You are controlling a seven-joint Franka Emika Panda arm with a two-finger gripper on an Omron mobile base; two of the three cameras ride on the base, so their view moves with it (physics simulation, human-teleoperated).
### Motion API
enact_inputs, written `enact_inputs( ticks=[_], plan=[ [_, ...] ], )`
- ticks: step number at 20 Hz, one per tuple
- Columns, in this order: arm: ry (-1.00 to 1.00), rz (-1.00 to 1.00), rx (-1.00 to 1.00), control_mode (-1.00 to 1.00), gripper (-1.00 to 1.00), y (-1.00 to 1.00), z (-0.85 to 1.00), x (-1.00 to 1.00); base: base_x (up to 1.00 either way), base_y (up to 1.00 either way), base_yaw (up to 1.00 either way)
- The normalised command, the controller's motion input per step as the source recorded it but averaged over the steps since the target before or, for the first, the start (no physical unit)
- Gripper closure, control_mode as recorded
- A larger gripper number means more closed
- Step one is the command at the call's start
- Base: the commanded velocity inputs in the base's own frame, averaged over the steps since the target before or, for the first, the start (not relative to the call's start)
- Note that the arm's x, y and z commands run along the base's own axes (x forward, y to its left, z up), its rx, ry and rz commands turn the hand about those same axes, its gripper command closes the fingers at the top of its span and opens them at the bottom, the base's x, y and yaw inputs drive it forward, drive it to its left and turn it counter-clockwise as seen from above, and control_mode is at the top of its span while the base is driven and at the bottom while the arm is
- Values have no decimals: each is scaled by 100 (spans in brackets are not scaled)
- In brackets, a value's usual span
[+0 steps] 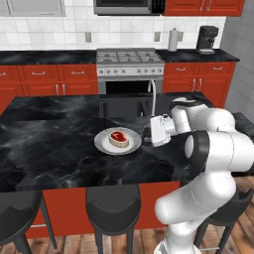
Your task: Retrieve the shaker from the cabinet and place it next the steak on a plate on the dining table.
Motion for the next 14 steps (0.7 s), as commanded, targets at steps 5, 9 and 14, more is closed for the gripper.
enact_inputs(
  ticks=[5, 9, 14],
  plan=[
    [0, 0, 10, -100, -100, -47, 0, -16, 0, 0, 0],
    [0, 0, 12, -100, -100, -50, 2, -21, 0, 0, 0],
    [0, 0, 14, -100, -100, -45, 25, -28, 0, 0, 0]
  ],
)
